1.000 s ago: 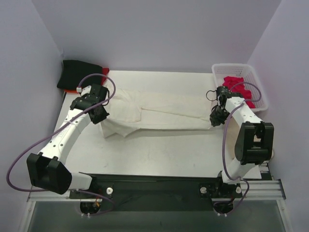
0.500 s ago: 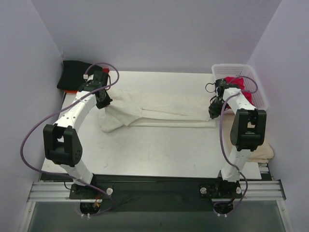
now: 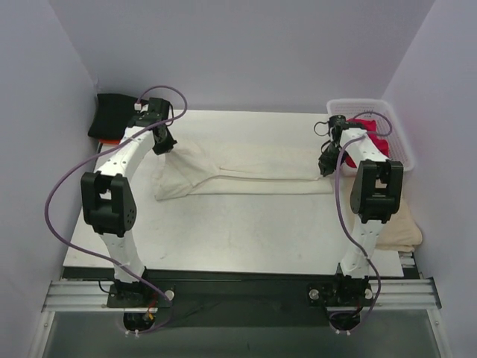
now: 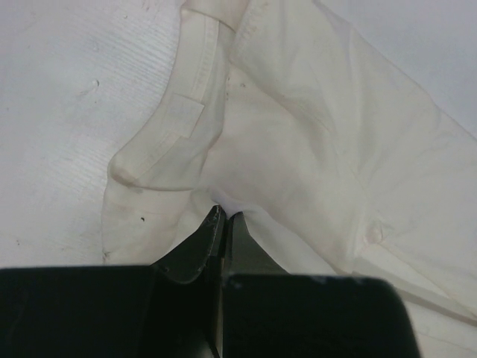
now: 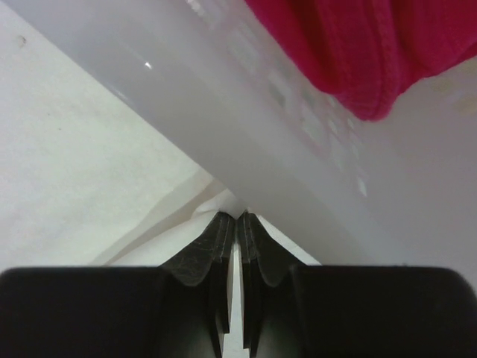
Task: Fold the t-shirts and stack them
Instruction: Fold the other side of the tshirt into a rectangle
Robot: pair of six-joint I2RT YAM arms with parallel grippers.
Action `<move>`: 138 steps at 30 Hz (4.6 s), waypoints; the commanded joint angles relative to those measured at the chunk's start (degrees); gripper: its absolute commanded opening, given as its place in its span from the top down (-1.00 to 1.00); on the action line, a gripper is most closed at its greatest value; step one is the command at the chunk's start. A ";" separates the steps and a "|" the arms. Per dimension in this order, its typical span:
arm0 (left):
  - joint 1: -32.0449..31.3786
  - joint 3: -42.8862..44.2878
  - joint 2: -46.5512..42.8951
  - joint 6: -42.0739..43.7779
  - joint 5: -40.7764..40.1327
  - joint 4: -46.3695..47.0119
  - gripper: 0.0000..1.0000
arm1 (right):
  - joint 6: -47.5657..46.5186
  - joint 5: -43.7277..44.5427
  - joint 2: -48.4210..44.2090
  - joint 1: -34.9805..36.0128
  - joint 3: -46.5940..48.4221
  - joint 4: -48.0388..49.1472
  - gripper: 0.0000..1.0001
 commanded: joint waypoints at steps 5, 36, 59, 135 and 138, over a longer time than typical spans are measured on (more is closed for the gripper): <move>1.52 6.60 5.17 1.88 0.10 2.30 1.00 | -0.25 1.25 4.78 -0.06 7.91 -4.48 0.38; 2.48 1.25 6.68 5.31 6.96 10.74 -0.45 | -8.24 -2.08 6.89 27.61 22.77 -7.38 0.28; 5.12 -5.43 3.51 0.65 23.04 8.54 -0.11 | -8.60 -13.95 16.74 36.51 29.74 -6.24 0.27; -6.30 3.41 5.26 -2.87 12.23 7.31 1.00 | -4.73 -7.01 5.49 23.41 13.20 -3.95 0.40; -6.39 9.13 8.86 -2.07 13.20 6.70 1.00 | -4.73 -6.30 5.05 23.06 13.11 -3.95 0.41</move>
